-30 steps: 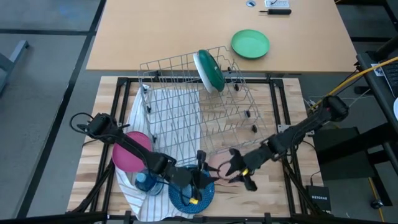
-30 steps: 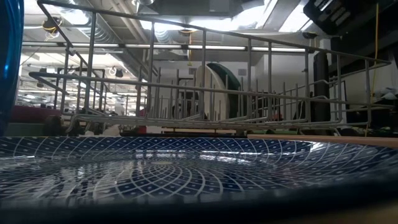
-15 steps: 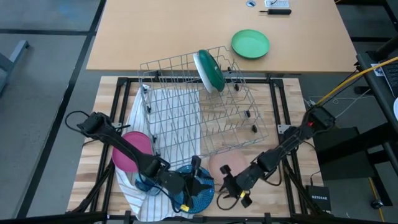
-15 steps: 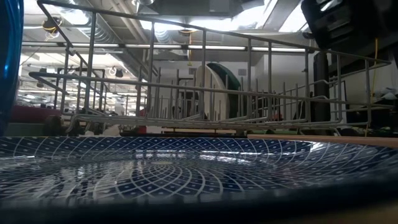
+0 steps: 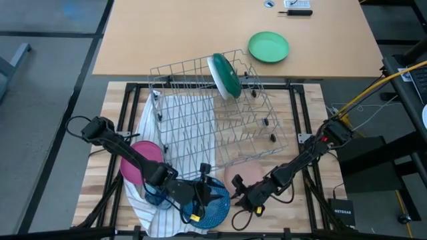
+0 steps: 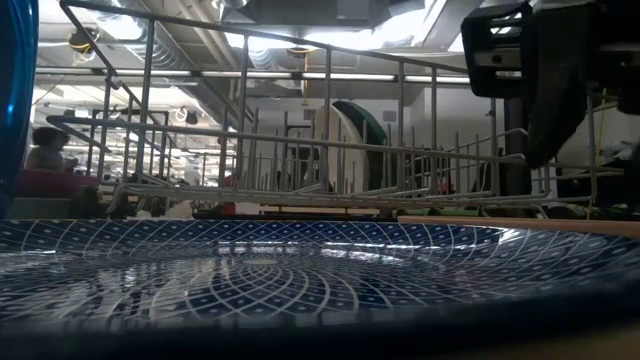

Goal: Sort dishes
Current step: Put the blue plate into the dish rack

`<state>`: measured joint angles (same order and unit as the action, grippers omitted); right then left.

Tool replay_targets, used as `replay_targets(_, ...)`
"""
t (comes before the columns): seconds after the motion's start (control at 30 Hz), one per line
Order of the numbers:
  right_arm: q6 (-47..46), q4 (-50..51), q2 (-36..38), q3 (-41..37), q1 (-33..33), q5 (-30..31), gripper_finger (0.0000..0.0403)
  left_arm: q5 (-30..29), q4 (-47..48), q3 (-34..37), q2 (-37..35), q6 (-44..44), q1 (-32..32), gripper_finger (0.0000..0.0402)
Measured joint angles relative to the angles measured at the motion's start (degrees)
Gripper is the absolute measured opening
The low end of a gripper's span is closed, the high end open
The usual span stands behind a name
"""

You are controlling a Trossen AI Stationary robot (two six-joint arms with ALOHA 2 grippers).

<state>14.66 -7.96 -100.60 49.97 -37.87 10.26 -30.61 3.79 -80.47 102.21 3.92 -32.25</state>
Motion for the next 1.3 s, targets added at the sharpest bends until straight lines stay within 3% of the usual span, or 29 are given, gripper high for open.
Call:
replay_targets(0.57, 19.1, -2.7, -0.7, 0.0, 0.0, 2.0, 0.0145, 0.0, 3.3, 0.0, 0.1, -1.0, 0.1, 0.0131)
replay_targets(0.83, 19.9, -2.1, -7.0, 5.1, 0.0, 0.8, 0.0145, 0.0, 3.4, 0.0, 0.1, -0.9, 0.1, 0.0131)
replay_targets(1.03, 20.4, 0.9, -11.4, 10.7, 0.0, 9.8, 0.0145, 0.0, 3.5, 0.0, 0.1, -0.9, 0.1, 0.0131)
replay_targets(1.3, 20.4, 3.4, -14.1, 11.9, 0.0, 11.3, 0.0145, 0.0, 4.9, 0.0, 0.1, -1.0, 0.0, 0.0131)
